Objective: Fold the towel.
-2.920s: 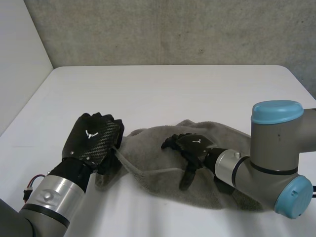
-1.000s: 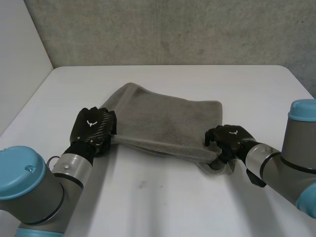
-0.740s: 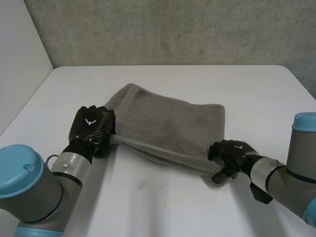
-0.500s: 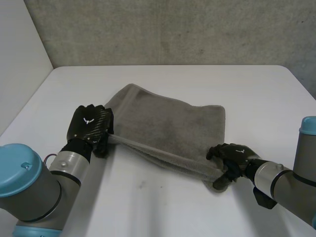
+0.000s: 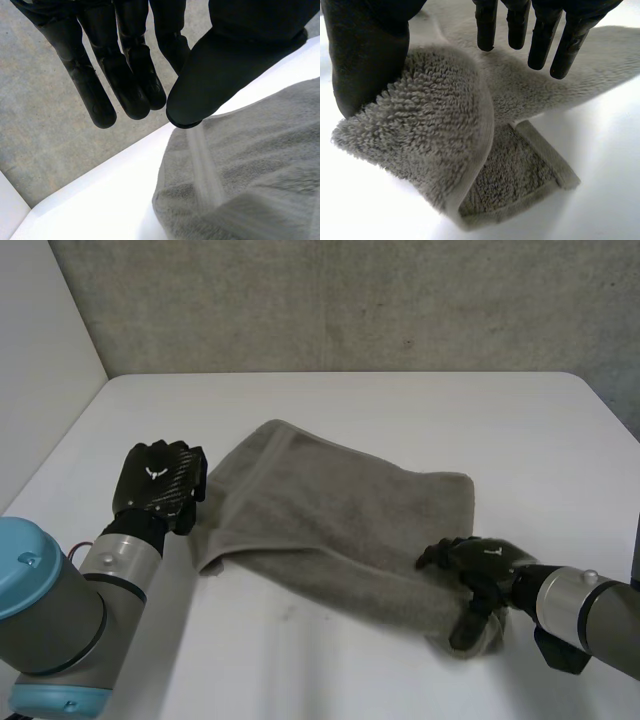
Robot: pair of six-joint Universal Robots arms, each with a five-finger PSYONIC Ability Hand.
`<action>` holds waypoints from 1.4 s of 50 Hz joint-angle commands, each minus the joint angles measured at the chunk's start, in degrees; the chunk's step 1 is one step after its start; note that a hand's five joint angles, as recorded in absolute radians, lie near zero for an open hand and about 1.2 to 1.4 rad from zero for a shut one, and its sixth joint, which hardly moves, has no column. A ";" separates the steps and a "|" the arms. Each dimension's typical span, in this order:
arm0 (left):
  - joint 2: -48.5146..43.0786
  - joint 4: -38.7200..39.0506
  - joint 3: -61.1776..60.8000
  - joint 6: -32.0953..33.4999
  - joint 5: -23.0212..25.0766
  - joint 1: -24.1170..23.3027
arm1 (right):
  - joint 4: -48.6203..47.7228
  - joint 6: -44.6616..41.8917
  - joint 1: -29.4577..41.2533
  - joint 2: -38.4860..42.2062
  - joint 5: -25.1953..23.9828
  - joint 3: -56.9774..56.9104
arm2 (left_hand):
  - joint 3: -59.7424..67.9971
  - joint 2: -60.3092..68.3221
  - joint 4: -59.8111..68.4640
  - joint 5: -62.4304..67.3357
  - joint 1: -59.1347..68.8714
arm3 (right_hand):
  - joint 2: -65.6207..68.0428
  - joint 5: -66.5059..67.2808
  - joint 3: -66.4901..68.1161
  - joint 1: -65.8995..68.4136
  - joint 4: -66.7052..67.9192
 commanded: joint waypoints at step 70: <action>25.83 -8.49 18.73 -3.08 3.78 -2.26 | 3.71 0.39 -2.57 -24.73 0.00 -37.12 | 10.20 10.18 10.11 10.79 10.73 | 65.63 65.33 66.06 66.57 65.13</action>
